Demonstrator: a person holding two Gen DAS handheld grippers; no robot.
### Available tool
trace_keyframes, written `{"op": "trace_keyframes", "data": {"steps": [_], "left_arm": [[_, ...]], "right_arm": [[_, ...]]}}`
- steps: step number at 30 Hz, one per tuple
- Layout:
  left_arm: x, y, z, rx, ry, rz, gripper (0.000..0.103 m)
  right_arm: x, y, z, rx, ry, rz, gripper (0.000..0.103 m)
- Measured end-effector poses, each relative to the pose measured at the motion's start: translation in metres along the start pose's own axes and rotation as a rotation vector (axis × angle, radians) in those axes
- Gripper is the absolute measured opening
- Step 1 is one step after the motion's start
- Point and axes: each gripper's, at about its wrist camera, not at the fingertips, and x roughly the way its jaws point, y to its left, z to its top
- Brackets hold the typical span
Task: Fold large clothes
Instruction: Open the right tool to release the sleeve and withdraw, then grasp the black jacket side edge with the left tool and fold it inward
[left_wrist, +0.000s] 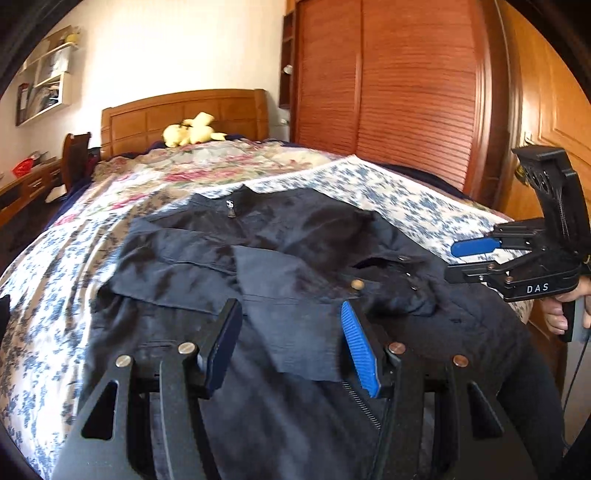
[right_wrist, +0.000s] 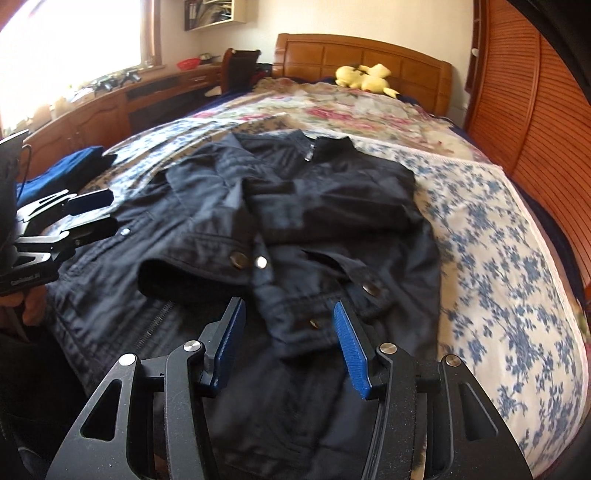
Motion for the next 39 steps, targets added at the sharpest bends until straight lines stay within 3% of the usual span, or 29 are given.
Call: {"op": "trace_keyframes", "data": {"steps": [7,20,30,32,36,39], "left_arm": [[0.025,-0.028,-0.003,0.041,0.07,-0.027,0.055],[0.068,-0.057,-0.009,0.077,0.189,-0.053,0.055],[0.096,-0.067,-0.008,0.122,0.253,0.02,0.055],[0.096,-0.067,-0.007,0.133,0.245,0.039,0.044],[0.09,-0.06,-0.004,0.129,0.23,0.019,0.007],[0.08,-0.052,0.0,0.151,0.198,0.088,0.001]], "right_arm": [[0.004,-0.017,-0.016,0.022,0.006,-0.003,0.059],[0.015,-0.032,-0.034,0.044,0.015,0.001,0.061],[0.02,-0.035,-0.036,0.061,0.003,0.015,0.061],[0.019,-0.037,-0.038,0.059,0.003,0.015,0.061],[0.014,-0.038,-0.042,0.059,0.003,0.015,0.061],[0.008,-0.038,-0.045,0.058,-0.002,0.017,0.061]]}}
